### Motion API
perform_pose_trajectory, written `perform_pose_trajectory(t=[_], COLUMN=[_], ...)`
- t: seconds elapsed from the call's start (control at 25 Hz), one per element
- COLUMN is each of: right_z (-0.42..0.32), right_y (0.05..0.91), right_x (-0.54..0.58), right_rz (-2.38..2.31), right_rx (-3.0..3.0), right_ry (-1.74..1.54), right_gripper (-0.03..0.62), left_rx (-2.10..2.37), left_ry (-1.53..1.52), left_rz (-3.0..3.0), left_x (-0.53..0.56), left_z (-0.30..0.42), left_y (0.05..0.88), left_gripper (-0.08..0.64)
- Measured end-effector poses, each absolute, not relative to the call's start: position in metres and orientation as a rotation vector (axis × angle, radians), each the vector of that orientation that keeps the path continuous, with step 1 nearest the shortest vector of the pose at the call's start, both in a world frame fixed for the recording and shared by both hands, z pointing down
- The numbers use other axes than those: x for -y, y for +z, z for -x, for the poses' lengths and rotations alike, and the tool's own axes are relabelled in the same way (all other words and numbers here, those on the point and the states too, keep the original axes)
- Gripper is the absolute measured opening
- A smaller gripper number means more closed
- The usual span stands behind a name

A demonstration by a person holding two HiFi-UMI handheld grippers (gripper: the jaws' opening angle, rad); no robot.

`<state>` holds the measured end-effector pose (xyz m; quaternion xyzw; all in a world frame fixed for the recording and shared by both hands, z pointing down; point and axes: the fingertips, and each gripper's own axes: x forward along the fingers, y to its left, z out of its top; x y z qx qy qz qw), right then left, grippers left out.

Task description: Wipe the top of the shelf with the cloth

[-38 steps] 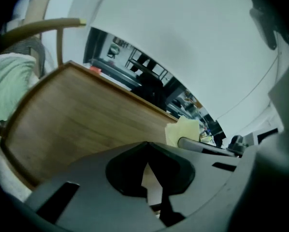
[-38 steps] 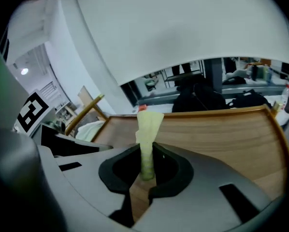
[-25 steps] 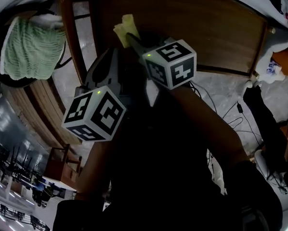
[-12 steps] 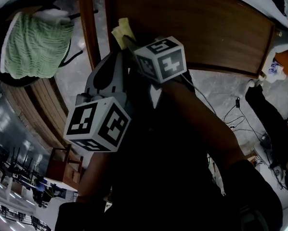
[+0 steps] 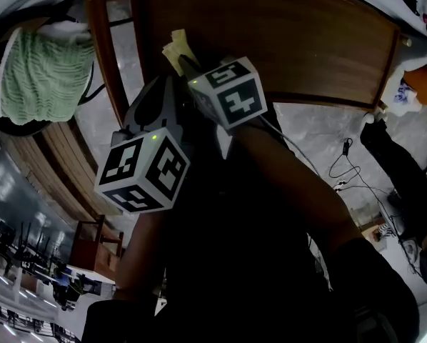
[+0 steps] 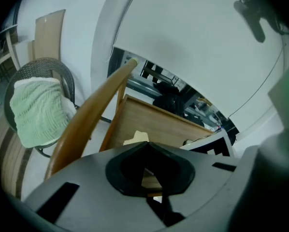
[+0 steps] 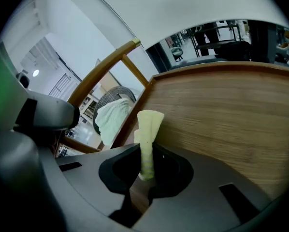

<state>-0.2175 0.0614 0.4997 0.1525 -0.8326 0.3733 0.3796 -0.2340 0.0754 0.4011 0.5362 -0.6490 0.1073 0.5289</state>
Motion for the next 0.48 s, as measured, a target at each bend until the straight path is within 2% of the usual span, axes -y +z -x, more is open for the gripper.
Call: perform_pose_trajectory(t=[0.28,0.48], right_z=[0.159,0.090], right_y=[0.499,0.500], right_x=[-0.035,-0.011], right_rz=[-0.469,-0.556], right_rx=[2.120,2.100], right_ry=[0.907,0.914], right_gripper=[0.052,0.052], left_rx=[1.456,1.380], left_ry=[0.329,0.384], left_rz=[-1.299,-1.343], left_x=[-0.062,-0.043], left_z=[0.179,0.118], left_y=[0.434,0.456], left_gripper=[0.011,0.011])
